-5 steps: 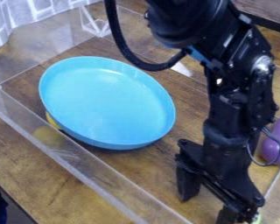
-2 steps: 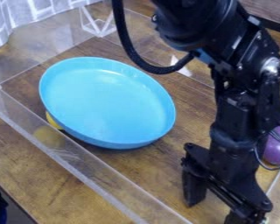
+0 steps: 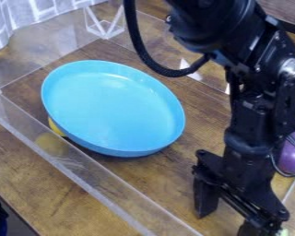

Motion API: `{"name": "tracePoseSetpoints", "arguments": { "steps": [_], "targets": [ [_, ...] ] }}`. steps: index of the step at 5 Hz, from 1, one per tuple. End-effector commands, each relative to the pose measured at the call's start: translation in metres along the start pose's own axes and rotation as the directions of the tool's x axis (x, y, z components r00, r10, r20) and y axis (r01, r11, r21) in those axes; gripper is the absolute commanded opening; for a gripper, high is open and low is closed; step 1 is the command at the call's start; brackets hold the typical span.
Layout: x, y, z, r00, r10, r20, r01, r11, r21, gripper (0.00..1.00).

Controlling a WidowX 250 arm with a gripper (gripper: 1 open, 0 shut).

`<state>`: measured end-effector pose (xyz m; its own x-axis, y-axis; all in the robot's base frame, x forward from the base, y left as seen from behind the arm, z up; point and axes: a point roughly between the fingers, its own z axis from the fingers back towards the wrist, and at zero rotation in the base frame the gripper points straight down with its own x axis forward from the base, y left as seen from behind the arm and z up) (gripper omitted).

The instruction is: Move the carrot to the right side

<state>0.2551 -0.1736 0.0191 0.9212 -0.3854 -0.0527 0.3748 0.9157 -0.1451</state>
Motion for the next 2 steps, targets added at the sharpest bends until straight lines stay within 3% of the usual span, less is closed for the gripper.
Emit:
{"name": "tracePoseSetpoints", "arguments": {
  "steps": [1, 2],
  "targets": [
    [-0.0022, -0.0175, -0.0029, 0.998, -0.058, -0.014, 0.057, 0.998, -0.013, 1.0],
    [-0.0024, -0.0191, -0.0031, 0.998, -0.062, -0.025, 0.061, 0.998, -0.019, 1.0]
  ]
}}
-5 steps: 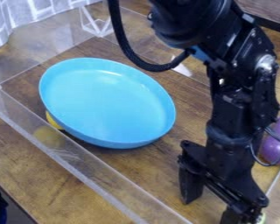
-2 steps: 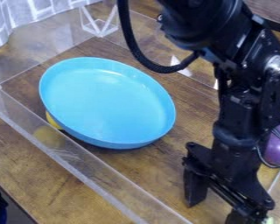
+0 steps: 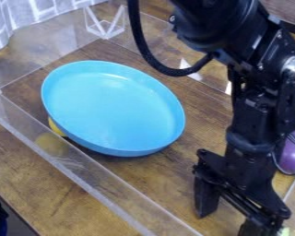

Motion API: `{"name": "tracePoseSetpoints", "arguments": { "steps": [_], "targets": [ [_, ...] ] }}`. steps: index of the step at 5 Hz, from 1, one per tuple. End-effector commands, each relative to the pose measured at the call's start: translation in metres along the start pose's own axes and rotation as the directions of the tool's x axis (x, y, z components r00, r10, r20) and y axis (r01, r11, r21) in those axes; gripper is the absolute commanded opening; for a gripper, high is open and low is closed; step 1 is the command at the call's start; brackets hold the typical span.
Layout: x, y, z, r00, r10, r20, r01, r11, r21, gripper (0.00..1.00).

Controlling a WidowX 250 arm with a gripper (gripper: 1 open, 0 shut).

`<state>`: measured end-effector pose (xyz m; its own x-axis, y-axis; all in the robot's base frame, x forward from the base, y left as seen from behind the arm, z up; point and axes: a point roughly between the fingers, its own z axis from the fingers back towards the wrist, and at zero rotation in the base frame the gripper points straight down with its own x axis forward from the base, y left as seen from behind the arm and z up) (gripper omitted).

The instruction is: Move the carrot to the right side

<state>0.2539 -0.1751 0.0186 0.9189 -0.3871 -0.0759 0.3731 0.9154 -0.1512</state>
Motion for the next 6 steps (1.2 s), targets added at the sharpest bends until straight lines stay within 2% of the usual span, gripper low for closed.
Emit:
{"name": "tracePoseSetpoints", "arguments": {
  "steps": [1, 6],
  "targets": [
    [-0.0017, -0.0184, -0.0023, 0.998, -0.067, -0.013, 0.067, 0.998, -0.017, 1.0],
    [-0.0015, -0.0087, -0.0016, 0.993, -0.089, -0.08, 0.086, 0.995, -0.042, 1.0]
  ]
}}
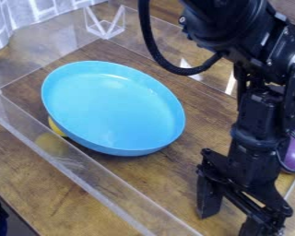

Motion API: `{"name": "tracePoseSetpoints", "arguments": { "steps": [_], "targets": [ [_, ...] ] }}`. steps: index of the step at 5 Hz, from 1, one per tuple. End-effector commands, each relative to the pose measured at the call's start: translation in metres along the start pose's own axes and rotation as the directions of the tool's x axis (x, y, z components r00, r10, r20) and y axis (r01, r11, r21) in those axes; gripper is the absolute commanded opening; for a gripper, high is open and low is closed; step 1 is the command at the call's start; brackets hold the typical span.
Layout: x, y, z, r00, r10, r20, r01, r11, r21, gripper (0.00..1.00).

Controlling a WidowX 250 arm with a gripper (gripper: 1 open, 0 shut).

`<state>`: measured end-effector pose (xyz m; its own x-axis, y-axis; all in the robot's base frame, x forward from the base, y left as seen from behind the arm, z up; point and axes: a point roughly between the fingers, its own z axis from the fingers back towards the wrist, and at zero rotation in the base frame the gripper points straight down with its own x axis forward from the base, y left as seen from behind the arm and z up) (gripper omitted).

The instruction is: Move the carrot to the right side

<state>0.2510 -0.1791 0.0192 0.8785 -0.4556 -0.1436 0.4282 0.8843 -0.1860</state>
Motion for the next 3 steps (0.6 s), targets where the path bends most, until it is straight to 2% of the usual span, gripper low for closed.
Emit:
{"name": "tracePoseSetpoints", "arguments": {
  "steps": [1, 3],
  "targets": [
    [0.0011, 0.0, -0.0011, 1.0, -0.025, -0.015, 0.025, 1.0, -0.013, 1.0],
    [0.0007, 0.004, -0.0015, 0.998, -0.031, -0.048, 0.03, 0.999, -0.019, 1.0]
  ]
}}
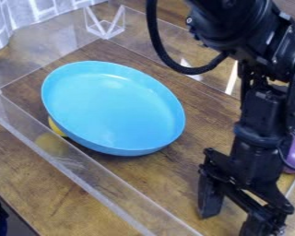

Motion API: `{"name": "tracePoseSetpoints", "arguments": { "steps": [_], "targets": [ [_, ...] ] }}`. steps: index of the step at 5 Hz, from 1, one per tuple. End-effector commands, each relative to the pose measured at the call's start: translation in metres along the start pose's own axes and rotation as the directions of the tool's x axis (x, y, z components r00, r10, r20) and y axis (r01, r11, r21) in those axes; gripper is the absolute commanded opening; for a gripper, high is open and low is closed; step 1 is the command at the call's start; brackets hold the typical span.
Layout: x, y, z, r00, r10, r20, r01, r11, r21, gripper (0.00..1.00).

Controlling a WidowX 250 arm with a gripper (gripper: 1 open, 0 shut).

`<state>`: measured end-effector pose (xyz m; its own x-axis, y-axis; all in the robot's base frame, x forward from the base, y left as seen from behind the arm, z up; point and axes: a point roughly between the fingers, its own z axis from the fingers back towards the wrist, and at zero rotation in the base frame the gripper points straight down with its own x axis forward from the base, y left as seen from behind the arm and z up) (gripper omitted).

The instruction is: Move the carrot to the right side

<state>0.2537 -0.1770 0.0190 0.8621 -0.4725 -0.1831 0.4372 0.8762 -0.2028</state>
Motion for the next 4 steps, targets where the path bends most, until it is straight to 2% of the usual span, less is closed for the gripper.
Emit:
{"name": "tracePoseSetpoints", "arguments": {
  "steps": [1, 4],
  "targets": [
    [-0.001, 0.002, -0.002, 1.0, -0.02, -0.022, 0.02, 1.0, -0.006, 1.0],
    [0.021, 0.026, 0.01, 1.0, 0.007, 0.017, -0.008, 0.999, 0.037, 1.0]
  ]
}}
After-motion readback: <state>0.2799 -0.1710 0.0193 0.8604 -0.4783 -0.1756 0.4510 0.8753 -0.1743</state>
